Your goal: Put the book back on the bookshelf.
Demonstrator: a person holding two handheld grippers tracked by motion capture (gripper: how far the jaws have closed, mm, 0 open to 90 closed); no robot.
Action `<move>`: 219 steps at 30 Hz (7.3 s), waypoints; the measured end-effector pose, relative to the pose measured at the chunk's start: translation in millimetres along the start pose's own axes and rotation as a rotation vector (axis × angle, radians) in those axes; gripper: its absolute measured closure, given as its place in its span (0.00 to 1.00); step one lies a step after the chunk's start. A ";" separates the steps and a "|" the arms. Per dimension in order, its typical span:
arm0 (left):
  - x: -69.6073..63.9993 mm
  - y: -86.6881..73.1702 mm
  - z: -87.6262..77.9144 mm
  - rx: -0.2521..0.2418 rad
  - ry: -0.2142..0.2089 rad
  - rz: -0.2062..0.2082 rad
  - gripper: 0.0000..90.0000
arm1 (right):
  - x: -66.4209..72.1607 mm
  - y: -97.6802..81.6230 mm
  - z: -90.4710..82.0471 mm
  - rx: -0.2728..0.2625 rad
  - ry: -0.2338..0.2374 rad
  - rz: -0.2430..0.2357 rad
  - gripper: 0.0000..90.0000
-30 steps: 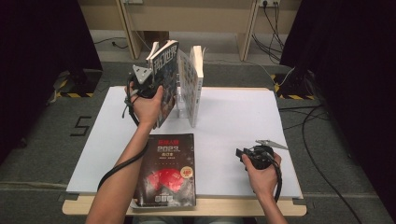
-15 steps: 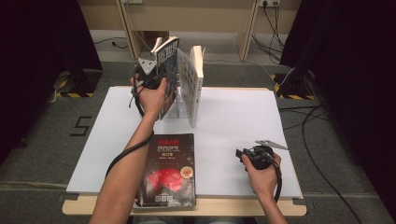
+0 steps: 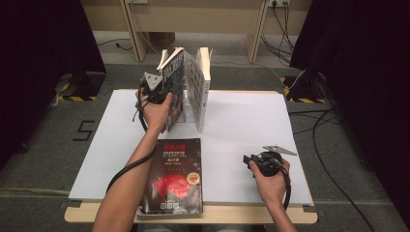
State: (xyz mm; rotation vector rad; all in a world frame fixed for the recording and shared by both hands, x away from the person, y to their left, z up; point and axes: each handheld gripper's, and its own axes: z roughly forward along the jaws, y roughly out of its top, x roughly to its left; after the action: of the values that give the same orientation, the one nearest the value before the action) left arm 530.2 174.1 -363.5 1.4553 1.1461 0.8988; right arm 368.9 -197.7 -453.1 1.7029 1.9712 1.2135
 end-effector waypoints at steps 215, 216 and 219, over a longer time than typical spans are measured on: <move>-13.0 -16.6 -4.9 0.082 0.061 -0.258 0.83 | 0.0 -1.7 -1.3 0.027 0.006 0.010 0.69; -14.6 -17.8 -4.6 0.078 0.057 -0.254 0.84 | -0.2 -1.8 -1.0 0.027 0.006 0.013 0.69; -21.1 -21.5 -5.0 0.070 0.080 -0.162 0.84 | -1.2 -2.4 -0.2 0.029 0.005 0.011 0.69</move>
State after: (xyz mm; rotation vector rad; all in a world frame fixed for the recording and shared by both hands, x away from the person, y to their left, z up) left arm 515.7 155.3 -382.8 1.3703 1.3462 0.8173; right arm 367.5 -198.7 -455.1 1.7289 1.9948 1.1999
